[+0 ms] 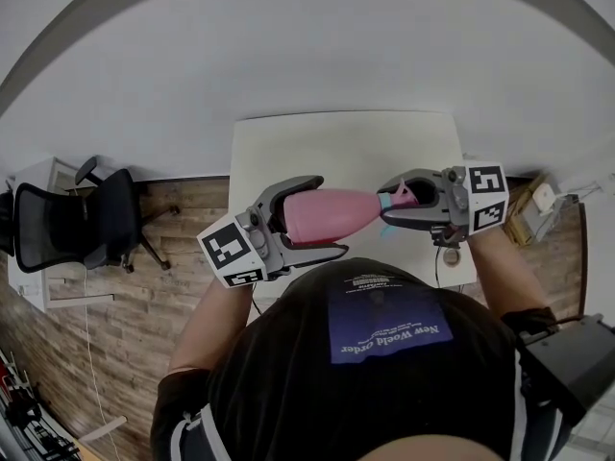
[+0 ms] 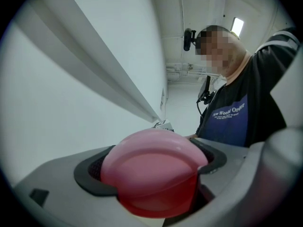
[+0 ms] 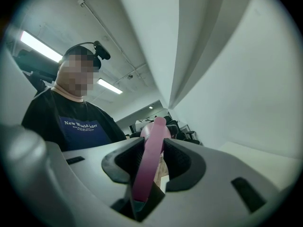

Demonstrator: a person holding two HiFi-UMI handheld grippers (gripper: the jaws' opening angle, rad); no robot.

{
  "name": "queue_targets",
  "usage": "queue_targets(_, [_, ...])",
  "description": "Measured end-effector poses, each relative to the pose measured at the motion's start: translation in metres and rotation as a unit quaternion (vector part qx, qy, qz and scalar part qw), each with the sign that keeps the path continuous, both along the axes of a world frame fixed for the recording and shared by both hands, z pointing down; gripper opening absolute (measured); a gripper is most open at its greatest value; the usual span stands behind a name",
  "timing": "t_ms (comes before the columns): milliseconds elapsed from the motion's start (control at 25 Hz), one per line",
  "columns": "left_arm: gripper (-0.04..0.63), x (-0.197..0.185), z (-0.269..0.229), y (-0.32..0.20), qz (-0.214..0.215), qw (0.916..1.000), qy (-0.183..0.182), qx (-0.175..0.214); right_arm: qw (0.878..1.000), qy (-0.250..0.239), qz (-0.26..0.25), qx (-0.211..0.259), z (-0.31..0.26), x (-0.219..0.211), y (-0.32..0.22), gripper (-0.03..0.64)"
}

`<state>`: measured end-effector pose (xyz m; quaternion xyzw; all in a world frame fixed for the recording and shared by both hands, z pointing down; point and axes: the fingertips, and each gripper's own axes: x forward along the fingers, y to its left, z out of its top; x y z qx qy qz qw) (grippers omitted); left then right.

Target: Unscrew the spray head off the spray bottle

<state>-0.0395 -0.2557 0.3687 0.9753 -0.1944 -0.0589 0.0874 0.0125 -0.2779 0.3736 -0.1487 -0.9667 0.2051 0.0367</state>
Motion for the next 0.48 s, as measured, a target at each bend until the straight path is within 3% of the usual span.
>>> queue_targets(240, [0.488,-0.0005,0.0061,-0.0018,0.01,0.999,0.013,-0.04,0.999,0.005,0.006,0.052,-0.0004,-0.0008,0.0015,0.123])
queue_targets(480, [0.488,0.0,0.0093,-0.0019,0.016,0.9983,0.013,-0.055,0.995,0.012,0.013,0.1,0.0011,-0.0008,0.0035,0.123])
